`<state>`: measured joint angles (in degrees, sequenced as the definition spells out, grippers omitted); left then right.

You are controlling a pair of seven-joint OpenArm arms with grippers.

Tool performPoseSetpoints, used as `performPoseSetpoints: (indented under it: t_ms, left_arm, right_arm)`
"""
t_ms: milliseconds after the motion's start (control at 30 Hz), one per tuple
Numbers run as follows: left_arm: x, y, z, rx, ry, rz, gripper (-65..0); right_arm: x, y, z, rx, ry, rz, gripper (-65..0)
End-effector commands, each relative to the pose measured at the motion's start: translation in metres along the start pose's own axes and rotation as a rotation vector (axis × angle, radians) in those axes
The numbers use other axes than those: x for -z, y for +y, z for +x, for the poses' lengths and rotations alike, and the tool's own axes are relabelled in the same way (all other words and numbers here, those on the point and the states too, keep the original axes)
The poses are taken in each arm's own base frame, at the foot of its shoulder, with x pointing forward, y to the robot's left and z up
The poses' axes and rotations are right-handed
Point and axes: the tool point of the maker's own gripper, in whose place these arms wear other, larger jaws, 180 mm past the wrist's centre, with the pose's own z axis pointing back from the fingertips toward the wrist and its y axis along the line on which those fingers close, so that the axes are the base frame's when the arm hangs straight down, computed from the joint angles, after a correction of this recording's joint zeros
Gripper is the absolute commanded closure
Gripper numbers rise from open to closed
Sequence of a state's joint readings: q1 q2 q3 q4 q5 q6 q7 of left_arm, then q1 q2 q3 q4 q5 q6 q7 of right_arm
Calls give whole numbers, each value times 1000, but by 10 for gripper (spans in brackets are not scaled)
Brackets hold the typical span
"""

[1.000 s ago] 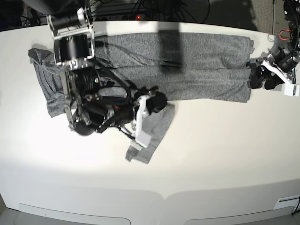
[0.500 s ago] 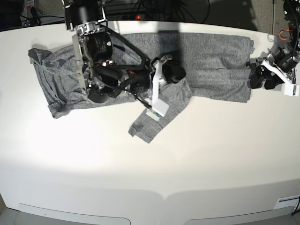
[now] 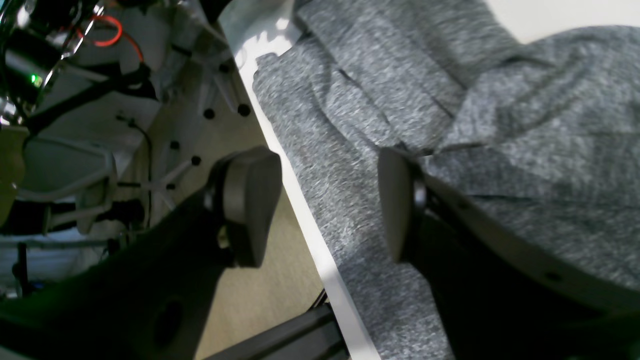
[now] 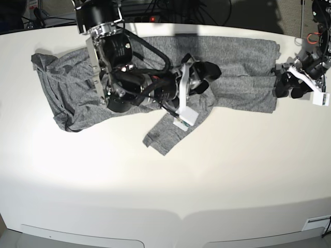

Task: Fold the T-shirt properly
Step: 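Grasp the sleeve with the right gripper and lay it across the shirt, then grasp the sleeve end with the left gripper and pull it toward the hem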

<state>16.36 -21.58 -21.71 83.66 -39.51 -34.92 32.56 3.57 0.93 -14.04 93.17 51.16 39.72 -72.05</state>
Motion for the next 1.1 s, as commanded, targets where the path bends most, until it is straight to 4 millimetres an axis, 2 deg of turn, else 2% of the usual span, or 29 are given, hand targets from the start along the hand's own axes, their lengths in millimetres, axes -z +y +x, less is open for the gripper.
performPoseSetpoints:
  t_ms: [0,67,133,233,300,433,567,700,800,933,1067]
  left_arm:
    - [-3,-1,19,16,-56,-14,-369]
    - [-4,-5,26,-4,-96,-34,-369]
    - [-5,-18,36,22,-139,-93,-369]
    - [-7,-41,53,74,-185,-141,-369]
    - [-10,-62,67,114,-227,-171,-358]
    - [-5,-111,75,225,-255,-237,-350]
    - [20,-169,66,281,-242,-337,-350]
    - [47,-217,63,332,-218,-373,-350]
    - [66,-252,65,364,-218,-383,-350]
    - [100,-286,53,393,-167,-379,-350]
    - [136,-308,36,407,-87,-391,-350]
  right_arm:
    - [-5,3,21,-41,-53,7,-347]
    - [-11,-7,29,-58,-53,-32,-347]
    - [-24,-28,37,-76,-53,-123,-347]
    - [-59,-70,47,-85,-80,-291,-347]
    - [-88,-97,46,-77,-95,-405,-347]
    - [-151,-143,23,-27,-81,-610,-347]
    - [-219,-177,-13,78,-69,-761,-347]
    - [-277,-194,-51,190,-81,-874,-347]
    - [-309,-199,-80,267,-83,-938,-347]
    - [-332,-197,-109,347,-90,-984,-347]
    - [-339,-194,-127,389,-93,-1001,-347]
